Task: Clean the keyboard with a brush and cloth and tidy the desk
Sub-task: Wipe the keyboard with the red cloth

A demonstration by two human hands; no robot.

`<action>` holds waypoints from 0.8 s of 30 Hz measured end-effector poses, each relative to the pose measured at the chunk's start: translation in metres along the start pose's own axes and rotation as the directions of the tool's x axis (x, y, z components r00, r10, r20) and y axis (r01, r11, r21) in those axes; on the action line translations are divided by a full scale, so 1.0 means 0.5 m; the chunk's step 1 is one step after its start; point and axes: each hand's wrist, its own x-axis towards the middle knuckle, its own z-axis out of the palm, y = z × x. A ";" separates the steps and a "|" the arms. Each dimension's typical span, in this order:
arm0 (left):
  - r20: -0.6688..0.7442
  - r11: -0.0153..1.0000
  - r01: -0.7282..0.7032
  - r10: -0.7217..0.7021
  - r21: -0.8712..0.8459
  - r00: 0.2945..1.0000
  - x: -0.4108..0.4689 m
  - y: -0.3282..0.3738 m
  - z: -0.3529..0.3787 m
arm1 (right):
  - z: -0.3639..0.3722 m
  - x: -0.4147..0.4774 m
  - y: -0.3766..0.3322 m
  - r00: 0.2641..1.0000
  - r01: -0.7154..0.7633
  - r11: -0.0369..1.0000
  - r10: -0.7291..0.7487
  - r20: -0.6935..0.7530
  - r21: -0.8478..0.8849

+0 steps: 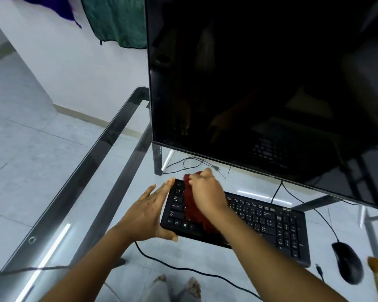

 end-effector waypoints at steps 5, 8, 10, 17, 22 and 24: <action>-0.022 1.000 0.001 -0.001 0.017 1.000 0.001 0.000 -0.001 | -0.012 -0.057 -0.025 0.956 0.266 0.964 -0.262 0.135 -0.011; -0.010 1.000 0.006 -0.006 -0.009 1.000 0.002 0.003 -0.003 | -0.035 -0.027 0.028 1.000 -0.020 0.999 0.020 0.011 -0.038; -0.017 1.000 0.007 -0.007 -0.013 1.000 0.001 0.004 -0.003 | -0.019 -0.063 -0.006 0.997 0.048 0.999 -0.047 0.058 -0.012; -0.001 1.000 0.009 -0.009 -0.024 1.000 0.002 0.003 -0.005 | -0.032 -0.093 0.011 0.990 0.137 0.990 -0.139 0.031 0.040; 0.012 1.000 0.006 -0.006 0.005 1.000 0.002 -0.002 -0.004 | 0.010 -0.166 -0.021 0.885 0.337 0.926 -0.373 0.279 0.169; 0.020 1.000 0.008 -0.008 0.000 1.000 0.004 -0.001 -0.010 | -0.013 -0.140 0.016 0.869 0.386 0.910 -0.414 0.271 0.152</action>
